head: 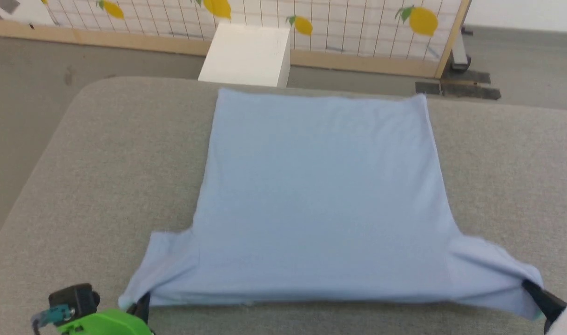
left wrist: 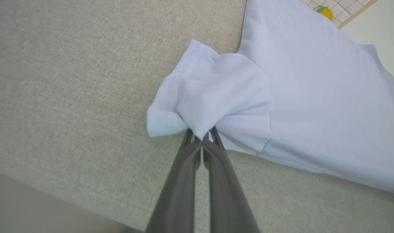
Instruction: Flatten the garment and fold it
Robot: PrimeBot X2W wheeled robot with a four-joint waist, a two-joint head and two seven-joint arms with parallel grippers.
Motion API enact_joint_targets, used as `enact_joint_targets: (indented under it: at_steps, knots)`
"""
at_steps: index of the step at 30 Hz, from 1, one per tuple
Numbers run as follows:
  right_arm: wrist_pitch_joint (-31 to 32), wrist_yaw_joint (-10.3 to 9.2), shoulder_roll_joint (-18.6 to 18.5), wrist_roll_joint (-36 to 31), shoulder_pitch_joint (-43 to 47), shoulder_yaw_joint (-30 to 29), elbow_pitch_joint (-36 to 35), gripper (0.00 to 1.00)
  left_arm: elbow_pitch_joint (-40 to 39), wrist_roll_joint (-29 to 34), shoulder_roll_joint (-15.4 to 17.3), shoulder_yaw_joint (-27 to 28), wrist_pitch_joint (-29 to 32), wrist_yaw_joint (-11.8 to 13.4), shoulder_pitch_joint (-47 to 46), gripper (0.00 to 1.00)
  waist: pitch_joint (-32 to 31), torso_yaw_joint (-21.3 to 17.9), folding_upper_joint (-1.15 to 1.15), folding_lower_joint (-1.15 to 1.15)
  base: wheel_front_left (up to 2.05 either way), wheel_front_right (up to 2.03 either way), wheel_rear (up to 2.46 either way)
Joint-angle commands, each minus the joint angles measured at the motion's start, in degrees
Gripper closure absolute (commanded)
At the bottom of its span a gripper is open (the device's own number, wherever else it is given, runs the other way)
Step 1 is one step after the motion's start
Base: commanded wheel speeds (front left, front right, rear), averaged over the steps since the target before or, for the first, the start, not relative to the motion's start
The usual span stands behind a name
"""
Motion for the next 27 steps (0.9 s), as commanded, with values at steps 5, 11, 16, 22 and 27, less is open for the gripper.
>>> enact_joint_targets:
  at_steps: [5,11,16,22,27]
  knots:
    - [6.9,-0.09,-0.2,-4.3,2.9,-0.1,-5.6,1.0,-5.5,0.9,2.2,-0.3,5.3,3.8,4.1,1.0,-2.0,-0.2,0.0,0.01,0.0,0.0,0.0]
    - [8.4,-0.09,-0.2,-10.2,1.4,5.1,-4.1,1.0,-1.5,3.0,2.6,-3.2,5.2,2.9,2.2,1.0,-1.0,-0.6,0.0,0.01,0.0,0.0,0.0]
    - [6.3,-0.09,-0.3,-15.8,0.0,9.8,3.8,1.0,4.6,2.8,1.3,-4.2,2.8,1.3,-0.4,1.0,-0.3,-1.0,0.0,0.01,0.0,0.0,0.0]
    - [2.4,-0.09,-1.6,-17.9,-0.7,13.0,12.0,0.55,8.7,1.6,-0.2,-4.3,0.0,-0.1,-1.5,1.0,-0.3,-1.3,0.0,0.01,0.0,0.0,0.0]
    - [-2.9,-0.09,-1.7,-15.1,-2.5,12.0,12.4,0.0,8.6,1.2,-0.3,-3.5,-1.8,-0.5,-1.4,1.0,-0.8,-1.6,0.0,0.01,0.0,0.0,0.0]
